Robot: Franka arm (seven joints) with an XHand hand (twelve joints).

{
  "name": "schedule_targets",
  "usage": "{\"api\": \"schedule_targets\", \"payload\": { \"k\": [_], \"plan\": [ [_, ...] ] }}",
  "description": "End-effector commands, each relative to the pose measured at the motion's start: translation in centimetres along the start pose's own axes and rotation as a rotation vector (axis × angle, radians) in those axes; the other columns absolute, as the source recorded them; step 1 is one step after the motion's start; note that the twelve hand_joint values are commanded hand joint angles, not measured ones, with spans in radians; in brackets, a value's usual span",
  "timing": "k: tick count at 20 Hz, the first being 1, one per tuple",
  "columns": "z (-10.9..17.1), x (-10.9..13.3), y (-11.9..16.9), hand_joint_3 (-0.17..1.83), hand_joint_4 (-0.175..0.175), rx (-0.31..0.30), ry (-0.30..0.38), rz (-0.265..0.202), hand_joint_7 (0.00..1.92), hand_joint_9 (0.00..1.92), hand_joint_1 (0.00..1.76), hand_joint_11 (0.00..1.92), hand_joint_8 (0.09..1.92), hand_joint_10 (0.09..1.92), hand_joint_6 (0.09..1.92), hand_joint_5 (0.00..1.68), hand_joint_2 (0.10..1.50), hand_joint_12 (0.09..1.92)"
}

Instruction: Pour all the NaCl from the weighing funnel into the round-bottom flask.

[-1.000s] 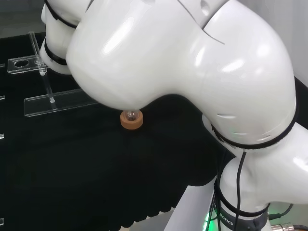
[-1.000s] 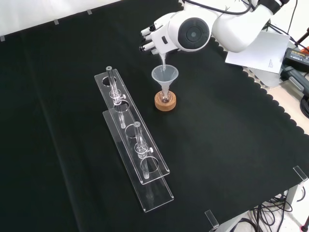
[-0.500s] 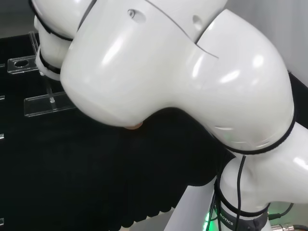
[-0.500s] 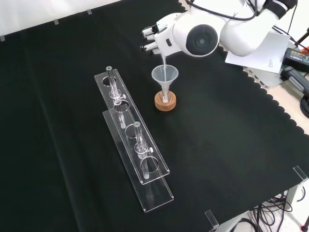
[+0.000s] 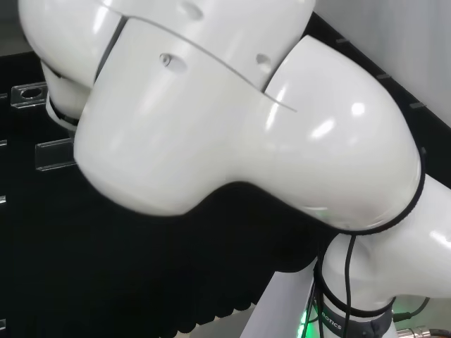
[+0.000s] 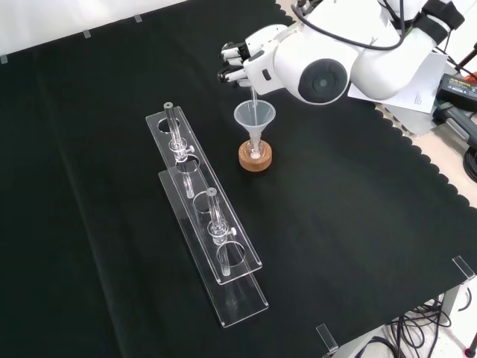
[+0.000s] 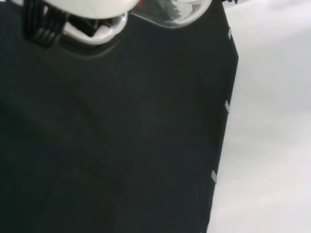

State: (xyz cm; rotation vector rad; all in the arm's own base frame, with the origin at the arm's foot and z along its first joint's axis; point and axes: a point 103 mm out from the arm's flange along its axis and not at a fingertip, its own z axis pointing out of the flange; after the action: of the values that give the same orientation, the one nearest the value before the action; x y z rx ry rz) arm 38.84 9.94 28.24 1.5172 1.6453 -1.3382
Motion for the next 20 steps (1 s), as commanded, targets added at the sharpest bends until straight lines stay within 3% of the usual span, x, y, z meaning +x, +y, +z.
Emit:
{"api": "schedule_targets", "payload": {
  "k": [1, 20],
  "plan": [
    [-0.7, 0.2, -0.2, 0.63, 0.175, -0.004, -0.067, -0.006, 0.59, 1.05, 1.14, 0.9, 0.67, 0.24, 0.5, 1.36, 0.64, 0.97],
    [-2.2, 0.7, -0.1, 0.63, 0.175, -0.007, -0.239, -0.008, 0.59, 1.04, 1.14, 0.89, 0.67, 0.23, 0.51, 1.36, 0.64, 0.96]
  ]
}}
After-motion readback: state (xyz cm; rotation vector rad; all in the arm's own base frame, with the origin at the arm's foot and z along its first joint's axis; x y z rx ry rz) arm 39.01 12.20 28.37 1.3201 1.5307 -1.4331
